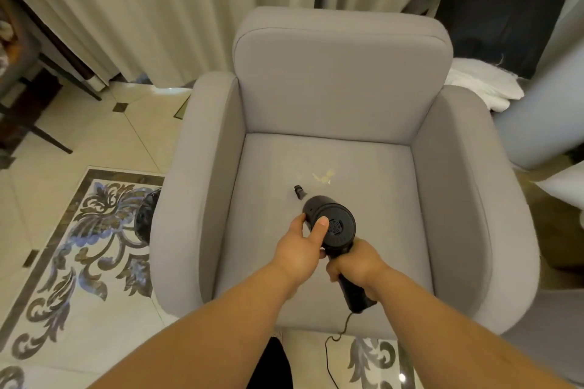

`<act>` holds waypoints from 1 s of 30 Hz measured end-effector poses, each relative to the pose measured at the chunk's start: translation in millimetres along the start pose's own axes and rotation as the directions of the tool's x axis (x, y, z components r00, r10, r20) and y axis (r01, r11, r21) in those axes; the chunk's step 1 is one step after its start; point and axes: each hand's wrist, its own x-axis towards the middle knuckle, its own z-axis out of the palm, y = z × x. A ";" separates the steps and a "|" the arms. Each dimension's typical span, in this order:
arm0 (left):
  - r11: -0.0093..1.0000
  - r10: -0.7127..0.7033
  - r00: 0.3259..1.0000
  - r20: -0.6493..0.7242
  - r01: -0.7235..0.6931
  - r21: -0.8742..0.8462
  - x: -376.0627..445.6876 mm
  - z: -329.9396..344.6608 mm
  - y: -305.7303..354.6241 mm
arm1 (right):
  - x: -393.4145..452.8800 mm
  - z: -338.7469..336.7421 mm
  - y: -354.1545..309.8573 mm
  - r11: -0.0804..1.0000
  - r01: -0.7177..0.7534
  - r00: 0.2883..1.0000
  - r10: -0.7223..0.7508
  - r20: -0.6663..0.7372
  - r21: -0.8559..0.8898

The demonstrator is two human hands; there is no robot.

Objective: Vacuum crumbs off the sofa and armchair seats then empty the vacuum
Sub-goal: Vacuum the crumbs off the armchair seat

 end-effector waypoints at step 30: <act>0.992 -0.093 0.993 0.073 0.087 0.089 16.7 1.7 -21.3 | 17.2 14.4 25.6 0.988 -0.150 0.988 0.149 0.034 0.047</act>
